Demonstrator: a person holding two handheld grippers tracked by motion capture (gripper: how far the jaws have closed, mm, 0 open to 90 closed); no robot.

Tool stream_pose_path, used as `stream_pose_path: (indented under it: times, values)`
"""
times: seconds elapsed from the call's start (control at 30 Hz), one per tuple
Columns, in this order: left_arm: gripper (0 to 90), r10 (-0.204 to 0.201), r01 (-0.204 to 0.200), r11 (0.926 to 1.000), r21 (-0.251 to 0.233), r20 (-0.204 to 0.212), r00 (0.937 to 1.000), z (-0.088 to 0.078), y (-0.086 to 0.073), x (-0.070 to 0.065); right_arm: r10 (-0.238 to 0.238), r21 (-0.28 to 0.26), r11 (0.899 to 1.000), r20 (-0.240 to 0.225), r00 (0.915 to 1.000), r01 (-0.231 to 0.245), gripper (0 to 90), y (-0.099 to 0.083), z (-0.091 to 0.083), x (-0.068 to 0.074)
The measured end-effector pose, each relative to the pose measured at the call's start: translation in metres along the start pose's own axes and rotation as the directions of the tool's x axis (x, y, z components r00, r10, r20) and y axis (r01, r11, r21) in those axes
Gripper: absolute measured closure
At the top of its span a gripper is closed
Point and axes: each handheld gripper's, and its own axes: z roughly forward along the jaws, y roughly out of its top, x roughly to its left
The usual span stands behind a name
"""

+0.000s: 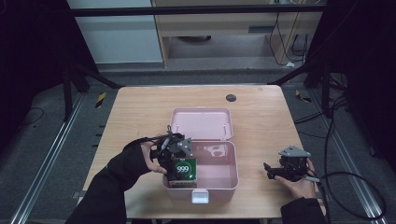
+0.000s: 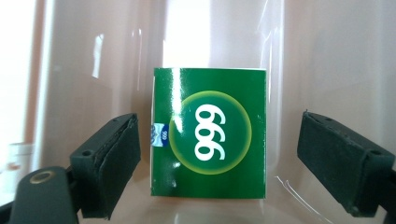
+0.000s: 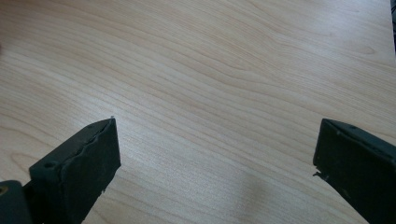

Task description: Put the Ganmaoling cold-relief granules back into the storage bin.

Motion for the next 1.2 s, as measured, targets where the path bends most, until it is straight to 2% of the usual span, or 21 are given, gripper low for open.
stream_pose_path:
  times: [0.17, 0.3, 0.5, 0.73, 0.83, 0.9, 0.93, 1.0, 1.03, 1.07, 1.17, 1.2]
  values:
    - [15.2, 0.001, -0.002, 0.9998, -0.022, -0.028, 0.9996, -0.012, 0.0, -0.003, 0.006, -0.003, 1.0, 0.0, 1.0, -0.006, 1.1, 0.0, 0.0, 0.0]
    - [18.1, -0.006, 0.002, 0.9978, -0.066, -0.057, 0.9984, -0.03, 0.0, -0.006, 0.014, -0.006, 1.0, 0.003, 0.9999, -0.014, 1.7, 0.0, -0.001, -0.001]
    - [22.0, -0.044, 0.029, 0.9889, -0.145, -0.101, 0.9939, -0.051, -0.008, -0.012, 0.034, -0.005, 0.999, 0.004, 0.9994, -0.034, 2.3, 0.0, -0.002, -0.001]
    - [25.9, -0.1, 0.067, 0.974, -0.217, -0.145, 0.9843, -0.071, -0.03, -0.018, 0.04, -0.014, 0.999, 0.015, 0.9991, -0.039, 3.1, 0.001, -0.003, -0.002]
    - [27.4, -0.135, 0.091, 0.9657, -0.243, -0.172, 0.9759, -0.077, -0.041, -0.021, 0.039, -0.015, 0.999, 0.017, 0.9991, -0.038, 3.1, 0.0, -0.003, -0.002]
    - [28.8, -0.164, 0.113, 0.9556, -0.272, -0.173, 0.9711, -0.079, -0.05, -0.021, 0.038, -0.016, 0.999, 0.02, 0.9991, -0.038, 3.1, 0.0, -0.004, -0.002]
    - [29.5, -0.184, 0.127, 0.9532, -0.275, -0.192, 0.964, -0.08, -0.055, -0.021, 0.042, -0.017, 0.999, 0.017, 0.999, -0.041, 3.1, 0.0, -0.004, -0.001]
    - [29.6, -0.217, 0.154, 0.9456, -0.287, -0.203, 0.9549, -0.079, -0.065, -0.021, 0.04, -0.019, 0.999, 0.018, 0.999, -0.04, 3.1, 0.0, -0.004, -0.001]
    - [29.7, -0.217, 0.154, 0.9456, -0.287, -0.203, 0.9549, -0.079, -0.065, -0.021, 0.04, -0.019, 0.999, 0.018, 0.999, -0.04, 3.1, 0.0, -0.004, -0.001]
    - [29.7, -0.251, 0.183, 0.9386, -0.292, -0.213, 0.9443, -0.076, -0.076, -0.021, 0.039, -0.018, 0.999, 0.019, 0.9991, -0.039, 3.1, 0.0, -0.004, -0.001]
    - [29.3, -0.299, 0.224, 0.9224, -0.315, -0.217, 0.929, -0.072, -0.092, -0.022, 0.041, -0.02, 0.999, 0.02, 0.999, -0.04, 3.1, 0.0, -0.004, -0.001]
    - [29.3, -0.324, 0.242, 0.913, -0.329, -0.226, 0.9185, -0.069, -0.096, -0.024, 0.038, -0.021, 0.999, 0.022, 0.999, -0.038, 3.1, 0.0, -0.004, -0.001]
